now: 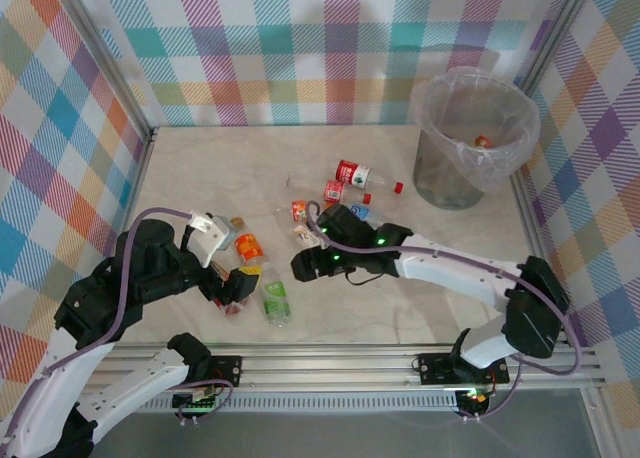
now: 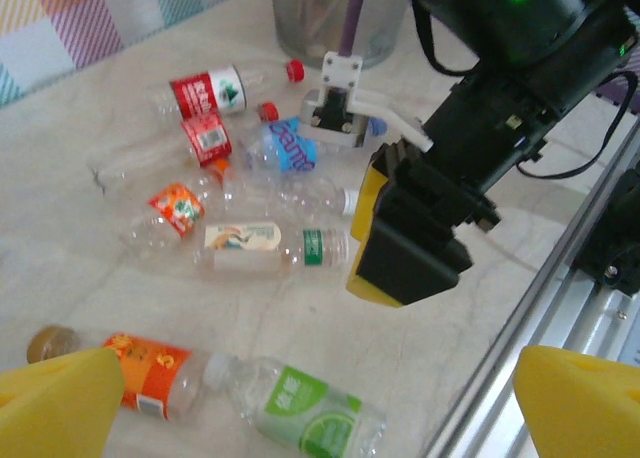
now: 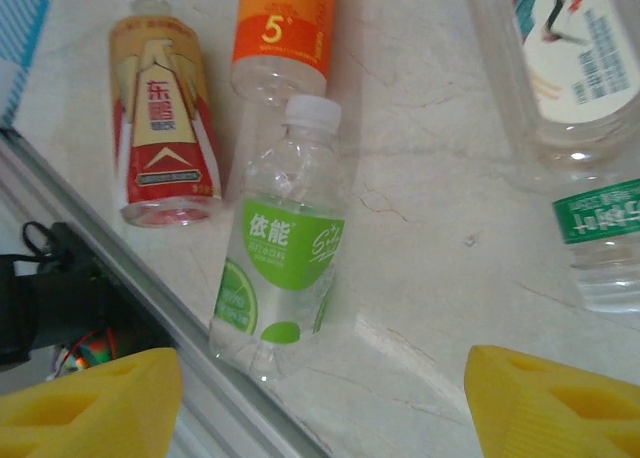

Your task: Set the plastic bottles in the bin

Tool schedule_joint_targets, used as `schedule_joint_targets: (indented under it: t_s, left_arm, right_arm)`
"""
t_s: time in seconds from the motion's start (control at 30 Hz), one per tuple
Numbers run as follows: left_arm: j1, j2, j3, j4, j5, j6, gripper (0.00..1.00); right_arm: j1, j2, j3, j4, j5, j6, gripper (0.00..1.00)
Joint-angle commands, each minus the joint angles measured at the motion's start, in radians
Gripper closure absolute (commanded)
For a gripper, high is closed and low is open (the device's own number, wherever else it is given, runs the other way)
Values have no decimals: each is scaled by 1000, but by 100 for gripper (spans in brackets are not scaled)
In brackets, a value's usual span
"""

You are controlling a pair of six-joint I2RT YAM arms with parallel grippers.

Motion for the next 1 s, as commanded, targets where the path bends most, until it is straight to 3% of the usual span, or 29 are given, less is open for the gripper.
schedule_joint_targets:
  t_s: [0.0,0.2,0.4,0.97]
  left_arm:
    - [-11,-9,46,-93,-33,-52,0]
    - [-12,5,71,-124,-37,-57,0]
    - [-11,-8,56,-118,-28,-63,0]
    - [-12,-46,17,-85,2,-61,0]
  right_arm:
    - [61,88,57,43,94,84,25]
    - [131,237,140,38,125,134,18]
    - [156,328,194,29,120,162,17]
    - [211,553,444,-243,228,203,16]
